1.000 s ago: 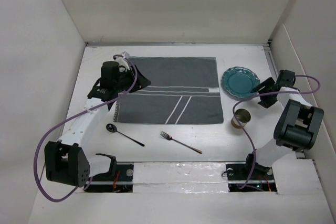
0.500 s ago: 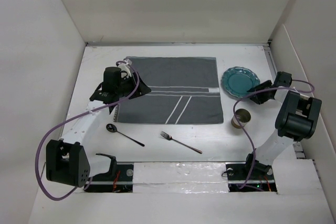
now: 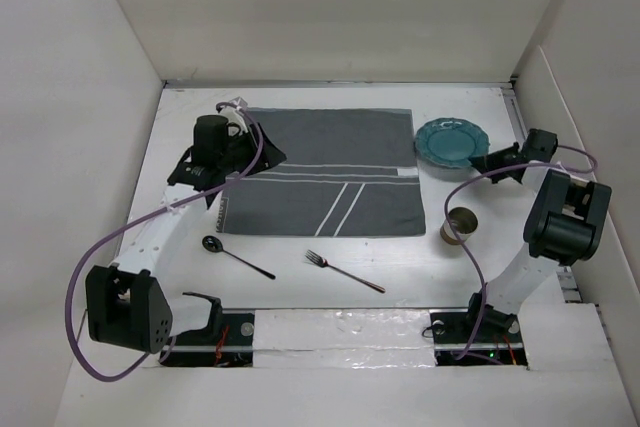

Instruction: Set the dinner table for one person

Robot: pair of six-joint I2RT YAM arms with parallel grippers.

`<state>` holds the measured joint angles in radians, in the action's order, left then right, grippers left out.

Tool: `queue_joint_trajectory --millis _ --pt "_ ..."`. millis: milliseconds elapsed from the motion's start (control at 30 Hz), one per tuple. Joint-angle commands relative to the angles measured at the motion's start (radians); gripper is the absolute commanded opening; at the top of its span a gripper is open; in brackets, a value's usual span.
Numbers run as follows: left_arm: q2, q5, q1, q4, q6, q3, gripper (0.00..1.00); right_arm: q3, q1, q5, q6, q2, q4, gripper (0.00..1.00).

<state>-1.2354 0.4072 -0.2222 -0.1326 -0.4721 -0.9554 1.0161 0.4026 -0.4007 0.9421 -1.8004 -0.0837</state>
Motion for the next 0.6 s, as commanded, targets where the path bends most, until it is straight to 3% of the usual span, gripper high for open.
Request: queue_joint_trajectory --millis 0,167,333,567 --pt "0.008 -0.024 0.003 0.004 0.009 -0.077 0.43 0.001 0.005 0.076 0.012 0.09 0.034 0.0" --pt "-0.009 -0.034 0.003 -0.021 0.01 -0.155 0.48 0.03 0.005 -0.033 0.047 0.225 0.273 0.0" --pt "-0.024 -0.034 0.003 -0.033 0.004 -0.252 0.51 0.096 -0.04 -0.192 0.075 0.282 0.381 0.0" --pt "0.007 -0.056 0.012 -0.058 -0.002 -0.267 0.51 0.09 -0.296 -0.323 0.064 0.27 0.429 0.0"
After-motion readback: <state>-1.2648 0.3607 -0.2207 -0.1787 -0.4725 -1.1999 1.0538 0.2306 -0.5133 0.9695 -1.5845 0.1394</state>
